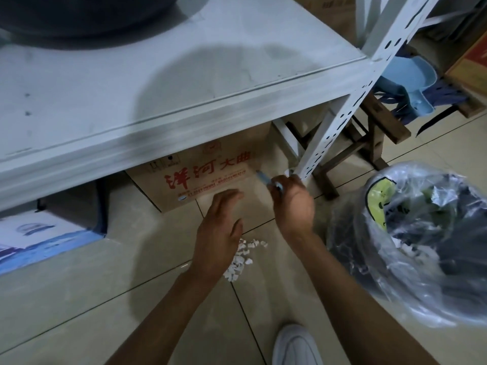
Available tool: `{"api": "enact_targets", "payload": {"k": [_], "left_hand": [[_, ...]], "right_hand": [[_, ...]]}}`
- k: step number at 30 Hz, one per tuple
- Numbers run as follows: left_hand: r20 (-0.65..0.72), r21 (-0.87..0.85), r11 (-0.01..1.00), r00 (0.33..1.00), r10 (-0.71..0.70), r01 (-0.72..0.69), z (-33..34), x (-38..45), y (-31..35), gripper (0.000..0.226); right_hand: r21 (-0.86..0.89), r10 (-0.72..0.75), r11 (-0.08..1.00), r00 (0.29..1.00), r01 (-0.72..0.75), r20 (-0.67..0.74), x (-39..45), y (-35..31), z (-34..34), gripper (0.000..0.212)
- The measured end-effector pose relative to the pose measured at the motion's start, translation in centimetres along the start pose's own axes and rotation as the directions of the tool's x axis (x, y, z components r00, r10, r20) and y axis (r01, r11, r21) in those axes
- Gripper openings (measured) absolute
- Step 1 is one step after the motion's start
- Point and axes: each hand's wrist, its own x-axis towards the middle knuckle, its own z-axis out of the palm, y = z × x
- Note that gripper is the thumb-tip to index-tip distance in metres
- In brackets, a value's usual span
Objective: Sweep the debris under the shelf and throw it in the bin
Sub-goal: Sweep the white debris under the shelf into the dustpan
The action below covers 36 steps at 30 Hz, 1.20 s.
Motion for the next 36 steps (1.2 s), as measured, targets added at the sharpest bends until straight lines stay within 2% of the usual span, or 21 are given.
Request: {"api": "enact_targets", "payload": {"k": [4, 7, 10, 12, 15, 17, 20, 22, 24, 26, 28, 29, 30, 32, 34, 36], "left_hand": [[-0.049, 0.041, 0.975, 0.975, -0.215, 0.217, 0.8, -4.7, -3.8, 0.048], [-0.033, 0.093, 0.908, 0.913, -0.407, 0.408, 1.1, -7.8, -5.7, 0.049], [0.014, 0.156, 0.857, 0.867, -0.498, 0.490, 1.4, -9.6, -6.8, 0.057], [0.045, 0.204, 0.845, 0.858, -0.512, 0.494, 1.5, -10.2, -7.6, 0.063], [0.070, 0.228, 0.840, 0.852, -0.519, 0.493, 1.8, -10.3, -8.4, 0.068], [0.085, 0.258, 0.847, 0.863, -0.499, 0.464, 1.9, -9.9, -8.5, 0.072], [0.094, 0.296, 0.856, 0.879, -0.468, 0.424, 2.2, -9.4, -8.9, 0.076], [0.089, 0.327, 0.857, 0.890, -0.447, 0.398, 2.4, -9.3, -9.3, 0.080], [0.079, 0.322, 0.867, 0.902, -0.425, 0.381, 2.5, -9.3, -9.7, 0.086], [0.085, 0.332, 0.875, 0.912, -0.400, 0.353, 2.6, -9.4, -10.3, 0.090], [0.108, 0.368, 0.877, 0.923, -0.370, 0.309, 2.5, -9.5, -10.6, 0.091], [0.127, 0.374, 0.878, 0.922, -0.366, 0.297, 2.3, -9.4, -10.6, 0.092], [0.162, 0.368, 0.882, 0.914, -0.372, 0.293, 2.2, -9.2, -10.5, 0.093], [0.243, 0.356, 0.890, 0.892, -0.382, 0.284, 2.0, -8.8, -10.3, 0.099], [0.320, 0.387, 0.893, 0.874, -0.366, 0.232, 1.9, -8.3, -10.1, 0.107], [0.375, 0.412, 0.892, 0.858, -0.351, 0.185, 2.0, -8.0, -9.6, 0.112]], "right_hand": [[-0.098, 0.079, 0.992, 0.997, -0.078, 0.004, 3.2, 1.3, 1.6, 0.022], [-0.228, 0.113, 0.970, 0.988, -0.086, 0.108, 4.3, 1.1, 3.3, 0.027], [-0.264, 0.096, 0.964, 0.974, -0.039, 0.205, 3.8, 0.0, 4.2, 0.029], [-0.259, 0.048, 0.966, 0.967, 0.019, 0.251, 2.5, -1.0, 4.7, 0.031], [-0.167, -0.150, 0.965, 0.950, 0.200, 0.273, -1.0, -2.2, 5.5, 0.034], [-0.123, -0.246, 0.946, 0.913, 0.299, 0.327, -3.8, -2.9, 5.9, 0.034], [-0.121, -0.328, 0.902, 0.840, 0.414, 0.433, -7.8, -3.3, 5.9, 0.028], [-0.054, -0.301, 0.923, 0.801, 0.382, 0.518, -9.6, -3.2, 5.0, 0.022], [-0.019, -0.374, 0.894, 0.770, 0.447, 0.516, -10.6, -2.1, 4.2, 0.023], [0.046, -0.391, 0.904, 0.777, 0.426, 0.493, -10.1, -1.5, 2.4, 0.027], [0.057, -0.376, 0.922, 0.849, 0.383, 0.372, -8.6, -1.0, 0.9, 0.043], [0.002, -0.363, 0.924, 0.876, 0.382, 0.317, -7.7, -0.5, 0.3, 0.051], [-0.065, -0.319, 0.934, 0.904, 0.351, 0.285, -6.9, 0.1, -0.1, 0.052], [-0.138, -0.165, 0.969, 0.955, 0.203, 0.246, -6.2, 0.9, -0.4, 0.040], [-0.176, -0.057, 0.978, 0.959, 0.109, 0.279, -7.0, 0.9, -0.2, 0.034], [-0.178, -0.053, 0.977, 0.942, 0.118, 0.330, -8.6, 0.0, 0.7, 0.034]]}}
